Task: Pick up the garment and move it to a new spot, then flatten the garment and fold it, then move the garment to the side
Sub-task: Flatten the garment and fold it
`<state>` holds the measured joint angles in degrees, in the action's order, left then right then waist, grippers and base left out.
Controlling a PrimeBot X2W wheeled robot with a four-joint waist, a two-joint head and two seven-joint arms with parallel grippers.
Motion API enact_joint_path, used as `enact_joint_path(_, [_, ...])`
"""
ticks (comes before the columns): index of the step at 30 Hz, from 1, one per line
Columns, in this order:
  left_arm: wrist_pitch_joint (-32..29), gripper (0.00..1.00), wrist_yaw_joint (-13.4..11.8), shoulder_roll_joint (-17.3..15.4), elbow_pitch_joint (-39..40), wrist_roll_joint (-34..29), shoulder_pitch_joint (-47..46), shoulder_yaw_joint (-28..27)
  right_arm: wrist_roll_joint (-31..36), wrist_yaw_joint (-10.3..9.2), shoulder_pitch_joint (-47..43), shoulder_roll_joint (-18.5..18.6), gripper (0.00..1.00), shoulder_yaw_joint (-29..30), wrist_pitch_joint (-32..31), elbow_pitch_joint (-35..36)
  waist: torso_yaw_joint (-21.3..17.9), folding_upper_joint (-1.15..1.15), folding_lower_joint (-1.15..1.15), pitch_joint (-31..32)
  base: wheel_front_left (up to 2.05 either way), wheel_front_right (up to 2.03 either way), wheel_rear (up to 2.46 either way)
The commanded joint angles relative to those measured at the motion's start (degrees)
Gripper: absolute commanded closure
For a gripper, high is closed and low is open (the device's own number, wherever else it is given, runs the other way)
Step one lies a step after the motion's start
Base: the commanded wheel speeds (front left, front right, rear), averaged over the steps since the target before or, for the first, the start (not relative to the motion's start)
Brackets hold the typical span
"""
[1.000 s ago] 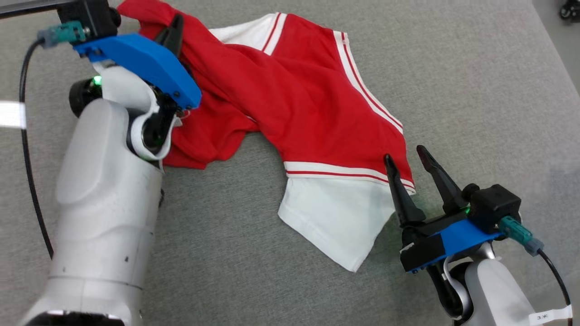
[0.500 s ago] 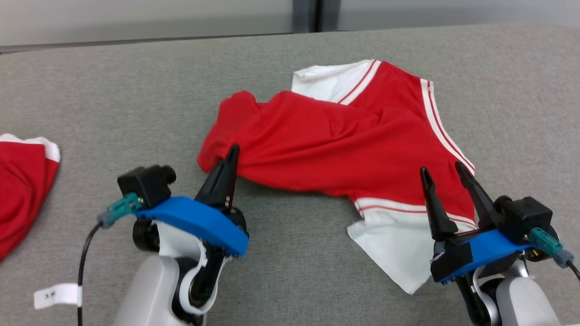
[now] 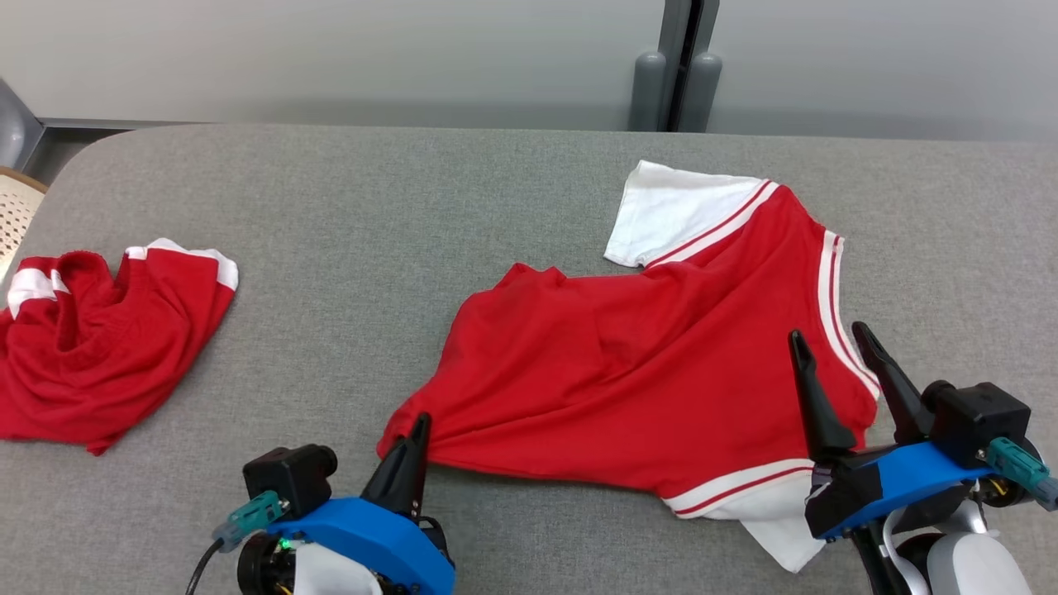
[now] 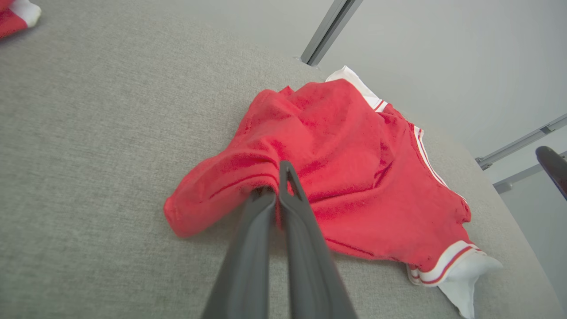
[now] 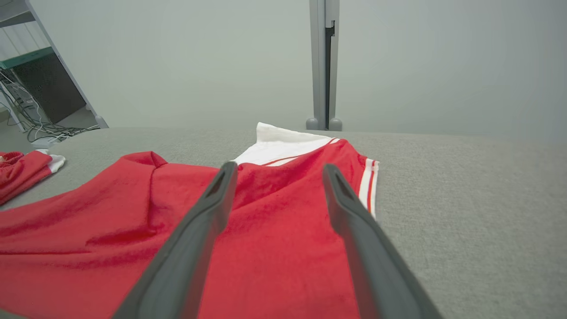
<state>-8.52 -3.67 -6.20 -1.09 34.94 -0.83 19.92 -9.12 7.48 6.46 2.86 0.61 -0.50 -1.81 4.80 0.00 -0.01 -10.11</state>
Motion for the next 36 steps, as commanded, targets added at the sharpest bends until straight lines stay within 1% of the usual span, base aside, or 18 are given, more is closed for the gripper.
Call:
enact_joint_path(1, [1.28,1.00,-0.37,-0.31,0.39,-0.50,-0.06,-0.46,0.12,0.03,-0.70,0.05,0.00,0.11,-0.32,0.15,0.16,0.00,0.01,0.43,0.00,0.00,0.00])
enact_joint_path(6, [5.13,1.00,-1.43,-2.20,1.64,-4.84,-3.26,-1.44,-0.27,0.03,-0.73,0.05,0.00,-0.28,-0.22,0.35,0.09,0.00,0.01,1.14,0.00,0.00,0.00])
enact_joint_path(10, [4.23,1.00,-2.41,-2.72,-0.18,-5.13,-2.86,-1.65,-0.72,0.03,-1.01,0.05,0.00,-1.07,0.12,-0.10,-0.44,0.00,0.01,1.49,0.00,0.00,0.00])
enact_joint_path(11, [3.64,0.65,-2.59,-2.78,-1.35,-4.84,-2.26,-1.55,-0.97,0.03,-1.14,0.05,0.00,-1.22,0.10,-0.22,-0.55,0.00,0.01,1.56,0.00,0.00,0.00])
enact_joint_path(12, [2.75,0.36,-2.89,-2.67,-2.75,-4.38,-1.59,-1.43,-1.16,0.03,-1.22,0.05,0.00,-1.32,0.08,-0.31,-0.66,0.00,0.01,1.61,0.00,0.00,0.00])
enact_joint_path(13, [1.78,0.00,-2.96,-2.60,-4.17,-3.99,-1.07,-1.20,-1.23,0.03,-1.17,0.05,0.00,-1.42,0.17,-0.47,-0.81,0.00,0.01,1.67,0.00,0.00,0.00])
enact_joint_path(17, [0.64,0.00,-3.07,-1.66,-8.11,-1.71,0.77,-1.56,-1.15,0.03,-1.33,0.05,0.00,-1.38,0.14,-0.49,-1.28,0.00,0.01,1.86,0.00,0.00,0.00])
enact_joint_path(19, [0.92,0.00,-3.22,-1.50,-9.08,-1.07,1.58,-1.83,-0.87,0.03,-1.53,0.05,0.00,-1.04,-0.13,-0.20,-1.32,0.00,0.01,1.94,0.00,0.00,0.00])
enact_joint_path(22, [2.30,0.00,-2.66,-1.93,-9.34,-0.63,1.89,-2.54,-0.62,0.03,-1.85,0.05,0.00,-0.23,-0.35,0.13,-1.04,0.00,0.01,2.02,0.00,0.00,0.00])
enact_joint_path(28, [8.17,0.00,0.66,-4.09,-7.24,-0.41,1.30,-4.41,-0.16,0.03,-2.42,0.05,0.00,1.15,-1.16,0.82,0.08,0.00,0.01,2.41,0.00,0.00,0.00])
enact_joint_path(36, [17.57,0.00,2.89,-7.50,-3.32,-3.34,0.04,-7.11,-0.57,0.03,-3.05,0.05,0.00,1.87,-1.66,1.19,0.90,0.00,0.01,3.58,0.00,0.00,0.00])
